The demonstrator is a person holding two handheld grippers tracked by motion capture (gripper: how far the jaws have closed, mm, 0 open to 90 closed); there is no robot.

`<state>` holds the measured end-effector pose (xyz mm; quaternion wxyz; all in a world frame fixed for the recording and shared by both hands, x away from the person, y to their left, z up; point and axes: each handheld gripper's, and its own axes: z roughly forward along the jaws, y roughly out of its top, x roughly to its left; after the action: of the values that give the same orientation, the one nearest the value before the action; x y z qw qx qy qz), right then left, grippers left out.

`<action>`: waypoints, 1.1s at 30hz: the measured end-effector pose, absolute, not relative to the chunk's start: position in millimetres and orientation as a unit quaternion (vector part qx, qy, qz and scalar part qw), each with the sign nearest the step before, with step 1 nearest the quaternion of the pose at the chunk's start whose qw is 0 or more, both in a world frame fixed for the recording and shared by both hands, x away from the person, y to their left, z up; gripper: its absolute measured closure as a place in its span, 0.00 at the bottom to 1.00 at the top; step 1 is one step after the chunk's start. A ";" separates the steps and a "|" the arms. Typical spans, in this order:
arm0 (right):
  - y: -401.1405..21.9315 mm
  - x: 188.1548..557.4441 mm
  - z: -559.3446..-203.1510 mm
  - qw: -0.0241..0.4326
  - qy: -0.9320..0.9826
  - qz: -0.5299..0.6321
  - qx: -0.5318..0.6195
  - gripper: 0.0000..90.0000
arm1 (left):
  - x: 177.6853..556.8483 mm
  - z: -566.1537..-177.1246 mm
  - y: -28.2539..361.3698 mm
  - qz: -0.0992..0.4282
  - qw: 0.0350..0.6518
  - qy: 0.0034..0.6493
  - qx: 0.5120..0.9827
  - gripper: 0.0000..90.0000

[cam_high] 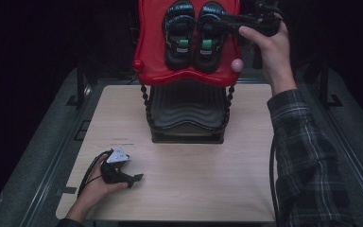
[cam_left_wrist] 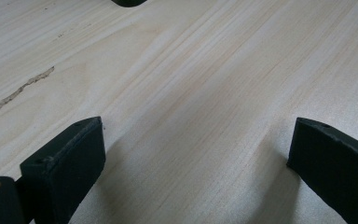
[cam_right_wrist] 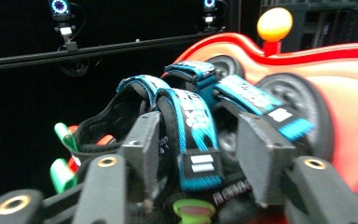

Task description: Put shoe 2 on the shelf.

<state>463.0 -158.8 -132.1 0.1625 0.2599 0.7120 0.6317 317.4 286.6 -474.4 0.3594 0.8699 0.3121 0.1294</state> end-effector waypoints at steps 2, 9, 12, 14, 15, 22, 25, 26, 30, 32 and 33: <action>-163.1 459.3 -132.0 0.167 0.711 0.631 0.262 0.50 | 317.4 -474.4 286.6 0.130 0.359 0.312 0.870 0.03; -195.0 432.5 -144.6 0.185 0.708 0.621 0.280 0.39 | 315.5 -474.3 286.6 0.131 0.359 0.314 0.869 0.03; -208.5 420.2 -152.7 0.187 0.709 0.616 0.287 0.36 | 314.9 -474.3 286.6 0.130 0.359 0.314 0.869 0.03; -215.4 413.6 -157.5 0.187 0.710 0.613 0.291 0.35 | 314.8 -474.3 286.6 0.130 0.359 0.314 0.869 0.03; -219.3 410.2 -160.7 0.190 0.710 0.612 0.291 0.35 | 314.8 -474.3 286.6 0.130 0.359 0.314 0.869 0.03; -239.7 390.2 -188.1 0.184 0.712 0.605 0.305 0.32 | 314.8 -474.2 286.7 0.130 0.358 0.314 0.870 0.03; -245.4 383.5 -200.4 0.183 0.715 0.600 0.308 0.32 | 314.7 -474.1 286.7 0.130 0.358 0.314 0.870 0.03; -246.7 381.3 -204.6 0.183 0.716 0.598 0.309 0.31 | 314.8 -474.0 286.8 0.129 0.358 0.314 0.870 0.03; -250.4 373.1 -223.1 0.183 0.722 0.588 0.316 0.31 | 314.8 -473.9 286.8 0.129 0.357 0.314 0.870 0.03; -251.4 368.7 -233.4 0.181 0.722 0.586 0.320 0.31 | 314.8 -473.9 286.8 0.129 0.357 0.314 0.870 0.03; -251.2 366.5 -238.6 0.184 0.723 0.582 0.324 0.31 | 314.8 -473.9 286.8 0.129 0.357 0.314 0.870 0.03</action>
<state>366.5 -251.2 -238.6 0.1840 0.3236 0.7228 0.5822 314.8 286.8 -473.9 0.3574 0.8701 0.3139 0.1286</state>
